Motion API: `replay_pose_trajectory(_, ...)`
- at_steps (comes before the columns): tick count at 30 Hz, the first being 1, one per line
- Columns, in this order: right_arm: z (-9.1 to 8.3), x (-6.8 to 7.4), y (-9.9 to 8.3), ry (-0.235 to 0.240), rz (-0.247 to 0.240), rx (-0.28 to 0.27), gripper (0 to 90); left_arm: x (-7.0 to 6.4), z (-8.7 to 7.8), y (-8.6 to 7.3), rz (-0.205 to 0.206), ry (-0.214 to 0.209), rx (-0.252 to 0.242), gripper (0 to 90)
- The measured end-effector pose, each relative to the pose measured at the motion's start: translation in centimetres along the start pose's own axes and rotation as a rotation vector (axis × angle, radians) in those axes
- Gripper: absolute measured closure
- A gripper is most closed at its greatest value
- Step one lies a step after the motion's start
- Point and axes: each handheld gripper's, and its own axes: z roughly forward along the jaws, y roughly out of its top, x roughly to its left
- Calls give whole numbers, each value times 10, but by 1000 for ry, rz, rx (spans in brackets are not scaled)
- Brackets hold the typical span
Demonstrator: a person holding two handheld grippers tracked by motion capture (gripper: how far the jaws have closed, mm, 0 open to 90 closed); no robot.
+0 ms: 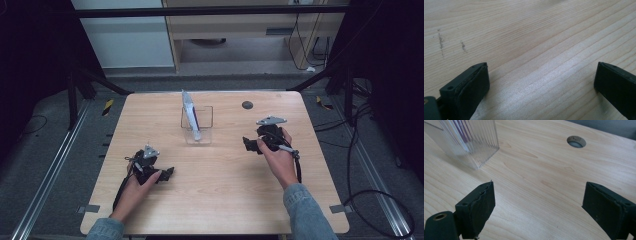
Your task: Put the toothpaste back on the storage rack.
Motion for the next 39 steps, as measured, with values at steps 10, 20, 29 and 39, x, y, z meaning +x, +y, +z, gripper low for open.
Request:
replay_pose_trajectory(10, 2, -6, -24, -1, 27, 25, 114, 0, 0, 0, 1, 0, 0, 0)
replay_pose_trajectory(20, 7, -30, -56, -54, 90, 66, 114, 0, 0, 0, 0, 1, 1, 0)
replay_pose_trajectory(29, 17, -54, -79, -111, 177, 87, 114, 0, 0, 0, 0, 0, 0, 0)
replay_pose_trajectory(39, 21, -51, -83, -163, 188, 108, 2, 0, 0, 0, 1, 0, 0, 0)
